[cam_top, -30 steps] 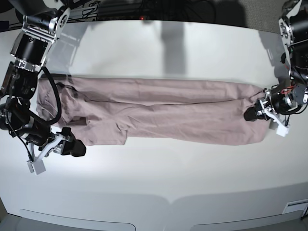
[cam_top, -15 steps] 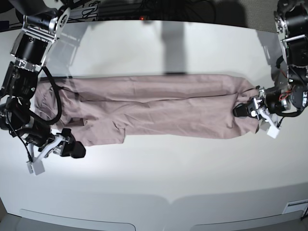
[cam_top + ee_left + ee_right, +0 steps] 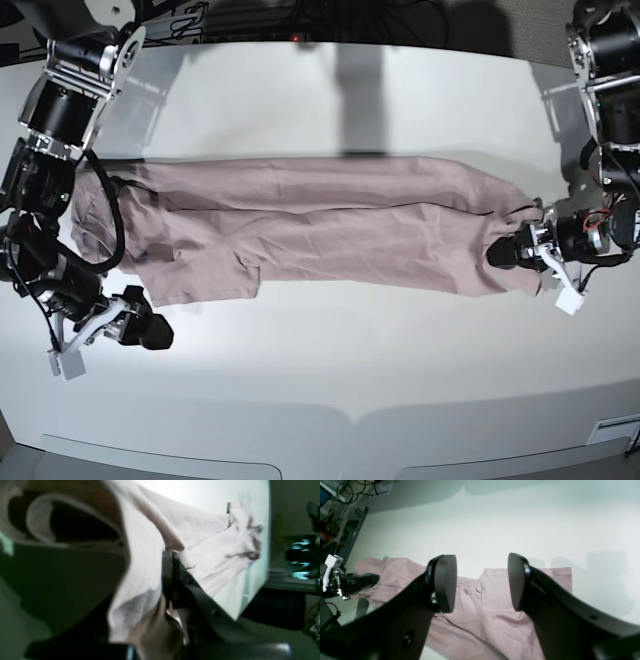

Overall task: Fold the T-shirt properly
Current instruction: 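Grasp the strip end with the left gripper and fold it toward the middle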

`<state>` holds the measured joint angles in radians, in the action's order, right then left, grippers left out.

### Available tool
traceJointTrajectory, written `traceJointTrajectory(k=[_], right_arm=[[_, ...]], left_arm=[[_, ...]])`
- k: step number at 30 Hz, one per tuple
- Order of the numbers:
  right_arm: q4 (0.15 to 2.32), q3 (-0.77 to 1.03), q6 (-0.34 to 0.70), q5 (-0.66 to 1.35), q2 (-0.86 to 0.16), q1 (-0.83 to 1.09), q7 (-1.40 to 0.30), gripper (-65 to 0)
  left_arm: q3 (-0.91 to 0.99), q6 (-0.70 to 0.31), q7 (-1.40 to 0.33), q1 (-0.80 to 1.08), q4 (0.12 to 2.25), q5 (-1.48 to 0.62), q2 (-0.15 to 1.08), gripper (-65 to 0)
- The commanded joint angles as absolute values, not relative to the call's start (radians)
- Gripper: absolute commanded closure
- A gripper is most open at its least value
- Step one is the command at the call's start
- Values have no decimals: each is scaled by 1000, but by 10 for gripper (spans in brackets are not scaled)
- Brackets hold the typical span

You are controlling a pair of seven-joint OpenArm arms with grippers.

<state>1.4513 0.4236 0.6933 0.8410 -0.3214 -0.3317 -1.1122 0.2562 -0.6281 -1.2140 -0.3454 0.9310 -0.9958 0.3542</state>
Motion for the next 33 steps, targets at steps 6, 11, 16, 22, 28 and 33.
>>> traceJointTrajectory(k=[6, 11, 16, 22, 28, 33], right_arm=[[1470, 426, 698, 864, -335, -369, -1088, -330], [1470, 426, 698, 864, -335, -369, -1071, -330], [1470, 426, 698, 864, -335, -369, -1054, -330], [1470, 426, 698, 864, -335, -371, -1055, -330], [1470, 425, 698, 865, -335, -371, -1055, -330], [1470, 425, 698, 865, -335, -371, -1055, -330]], left_arm=[[261, -572, -1205, -367, 1075, -933, 358, 0], [261, -518, -1259, -358, 1219, -854, 326, 0], [261, -500, -1256, -277, 1330, -826, 245, 0], [261, -485, -1241, -216, 1404, -808, 124, 0], [261, -463, -1226, -220, 1459, -755, -1, 0], [261, -463, -1172, -219, 1459, -722, -96, 0]])
